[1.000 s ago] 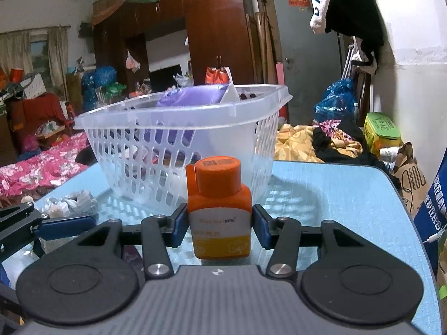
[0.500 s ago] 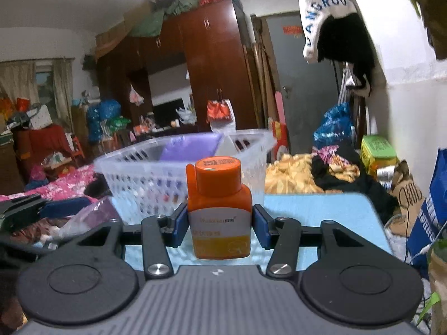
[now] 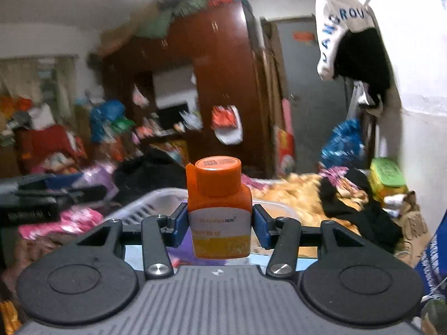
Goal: Organize objects
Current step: 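Carry both items over the basket and open both tools to drop them, then grasp the white fluffy socks with the left tool while the right tool grasps another sock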
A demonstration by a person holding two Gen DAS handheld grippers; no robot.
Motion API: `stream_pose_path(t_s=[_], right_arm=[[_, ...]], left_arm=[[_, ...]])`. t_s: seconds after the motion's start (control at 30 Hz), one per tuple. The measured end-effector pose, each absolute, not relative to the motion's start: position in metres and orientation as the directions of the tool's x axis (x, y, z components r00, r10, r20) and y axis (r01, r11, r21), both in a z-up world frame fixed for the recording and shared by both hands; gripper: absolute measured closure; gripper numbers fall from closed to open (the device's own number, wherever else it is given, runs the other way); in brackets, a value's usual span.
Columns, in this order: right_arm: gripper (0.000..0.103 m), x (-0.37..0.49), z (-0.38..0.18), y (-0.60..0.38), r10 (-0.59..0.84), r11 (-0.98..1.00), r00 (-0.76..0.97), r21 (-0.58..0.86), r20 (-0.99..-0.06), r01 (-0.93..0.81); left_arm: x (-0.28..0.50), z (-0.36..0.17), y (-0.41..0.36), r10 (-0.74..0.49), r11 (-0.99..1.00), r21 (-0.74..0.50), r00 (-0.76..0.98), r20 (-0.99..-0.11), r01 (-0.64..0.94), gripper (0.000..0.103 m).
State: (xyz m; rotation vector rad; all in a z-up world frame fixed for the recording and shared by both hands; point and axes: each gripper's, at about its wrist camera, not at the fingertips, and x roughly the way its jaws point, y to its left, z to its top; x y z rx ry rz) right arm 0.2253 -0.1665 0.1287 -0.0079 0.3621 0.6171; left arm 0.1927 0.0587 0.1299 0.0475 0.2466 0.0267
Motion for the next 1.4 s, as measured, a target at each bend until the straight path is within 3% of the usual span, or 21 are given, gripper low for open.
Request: stream_pose_path(t_s=[0.1,0.23,0.43,0.73,0.8,0.87,0.93,1.1,1.23,1.4], right_arm=[[0.051,0.252,0.111,-0.149,0.488,0.854,0.763,0.049,-0.424,-0.518],[0.051,0.272,0.094,-0.143,0.509,0.842,0.712,0.111,-0.484,-0.527],[0.051,0.27,0.092,-0.144,0.488,0.856,0.716,0.11,-0.499,-0.506],[0.05,0.274,0.095,-0.136,0.453,0.867,0.719,0.074,-0.527,-0.492],[0.047,0.272,0.096,-0.139,0.465,0.865,0.718,0.094,-0.518,-0.493],[0.031,0.267,0.1,-0.143,0.494,0.853,0.718,0.115,-0.489,-0.508],[0.006,0.259,0.107,-0.146,0.501,0.854,0.74,0.116,-0.448,-0.508],[0.0,0.225,0.112,-0.156,0.515,0.848,0.779,0.079,-0.357,-0.524],[0.0,0.19,0.093,-0.172,0.585,0.809,0.757,0.139,-0.291,-0.571],[0.0,0.147,0.045,-0.165,0.683,0.728,0.67,0.204,-0.291,-0.654]], left_arm=[[0.234,0.12,0.076,0.07,0.997,0.058,0.933,-0.354,-0.053,0.028],[0.27,0.097,0.089,0.085,0.996,0.048,0.887,-0.453,-0.072,0.028],[0.288,0.075,0.099,0.079,0.997,0.029,0.863,-0.499,-0.075,0.028],[0.283,0.071,0.097,0.11,0.994,0.078,0.861,-0.497,-0.082,0.028],[0.282,0.071,0.094,0.1,0.994,0.088,0.867,-0.488,-0.065,0.027],[0.279,0.07,0.092,0.089,0.994,0.096,0.874,-0.478,-0.049,0.026],[0.274,0.072,0.091,0.096,0.992,0.111,0.892,-0.442,-0.052,0.018],[0.242,0.082,0.093,0.081,0.996,0.073,0.932,-0.353,-0.059,0.0],[0.201,0.076,0.097,0.004,0.998,0.058,0.962,-0.274,0.012,0.0],[0.135,0.054,0.116,0.046,0.999,-0.013,0.977,-0.208,-0.05,0.0]])
